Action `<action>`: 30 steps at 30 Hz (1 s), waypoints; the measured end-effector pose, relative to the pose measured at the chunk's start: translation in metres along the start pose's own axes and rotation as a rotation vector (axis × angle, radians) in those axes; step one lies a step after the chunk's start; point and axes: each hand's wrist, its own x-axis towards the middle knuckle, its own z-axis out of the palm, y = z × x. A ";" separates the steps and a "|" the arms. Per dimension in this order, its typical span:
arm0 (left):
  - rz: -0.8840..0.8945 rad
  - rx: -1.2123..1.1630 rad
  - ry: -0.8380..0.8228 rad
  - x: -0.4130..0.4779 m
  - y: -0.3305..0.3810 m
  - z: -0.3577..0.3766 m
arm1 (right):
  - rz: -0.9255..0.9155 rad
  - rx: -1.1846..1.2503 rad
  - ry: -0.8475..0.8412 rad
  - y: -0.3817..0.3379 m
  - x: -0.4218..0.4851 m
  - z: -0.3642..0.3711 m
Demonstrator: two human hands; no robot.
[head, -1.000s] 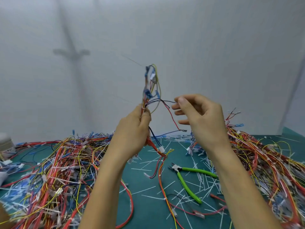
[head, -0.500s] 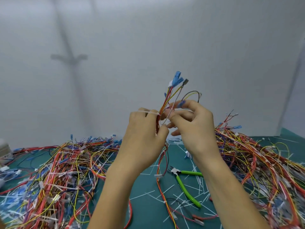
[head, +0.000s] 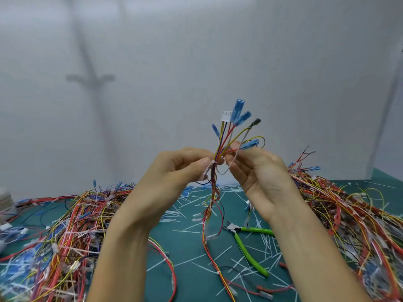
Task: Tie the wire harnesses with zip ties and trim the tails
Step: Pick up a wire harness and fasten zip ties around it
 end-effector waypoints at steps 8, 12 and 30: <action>0.070 0.105 0.107 0.010 -0.009 0.013 | 0.026 0.027 -0.098 -0.001 0.002 -0.003; 0.142 0.092 0.182 0.010 -0.008 0.014 | 0.000 -0.131 0.009 -0.002 0.001 -0.003; 0.102 -0.132 -0.027 0.011 -0.011 0.018 | -0.180 -0.388 -0.188 0.003 0.002 -0.002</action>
